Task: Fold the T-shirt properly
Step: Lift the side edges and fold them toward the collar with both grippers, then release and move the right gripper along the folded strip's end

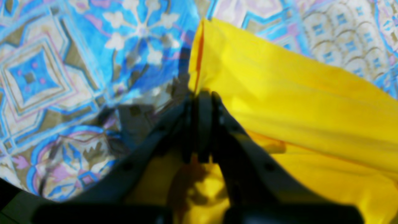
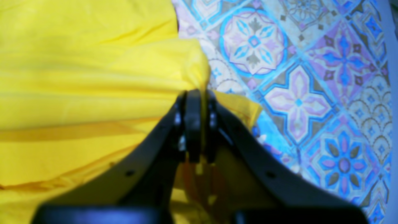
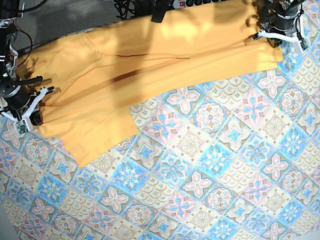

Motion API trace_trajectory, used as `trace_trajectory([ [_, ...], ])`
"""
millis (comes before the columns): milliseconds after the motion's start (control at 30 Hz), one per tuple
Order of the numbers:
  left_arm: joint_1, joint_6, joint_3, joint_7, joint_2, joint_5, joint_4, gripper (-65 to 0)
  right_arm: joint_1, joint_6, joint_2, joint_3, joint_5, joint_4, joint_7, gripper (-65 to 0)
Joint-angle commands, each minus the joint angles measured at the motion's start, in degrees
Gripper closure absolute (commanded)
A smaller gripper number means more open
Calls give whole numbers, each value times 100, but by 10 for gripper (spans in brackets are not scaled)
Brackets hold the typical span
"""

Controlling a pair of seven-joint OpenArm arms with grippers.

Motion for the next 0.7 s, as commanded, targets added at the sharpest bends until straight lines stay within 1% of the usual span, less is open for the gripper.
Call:
trace_trajectory([
  [0,24,45,-42,15,-80,33,73,-7,50,-65,104,57,16,108,131,-2],
  [167,-117,45,-51,543,-72,15,73,-76,50,-65,104,57,-2,99,122,-3],
  [267,-143,45,-51,613,-63,15,91,-102,50,-92,86,65,-2,99,113,-5],
  [333,-169,45,-51,604,-63,15,91,-106,50,-92,16,92,-11,108,113,-23],
  [400,-178,45,-51,604,-63,15,91,-106,50,-92,7,259,-11,108,113,-50],
  [533,-178,45,-51,604,-63,15,91,-105,103,-92,-283,1015,-19,117,113,-95],
  [600,-178,45,-51,604,-63,15,91,-105,103,-92,-433,1314,-19,117,113,-102],
  [667,-187,45,-51,604,-63,15,91,-104,156,-92,-477,1446,-19,170,122,-102],
])
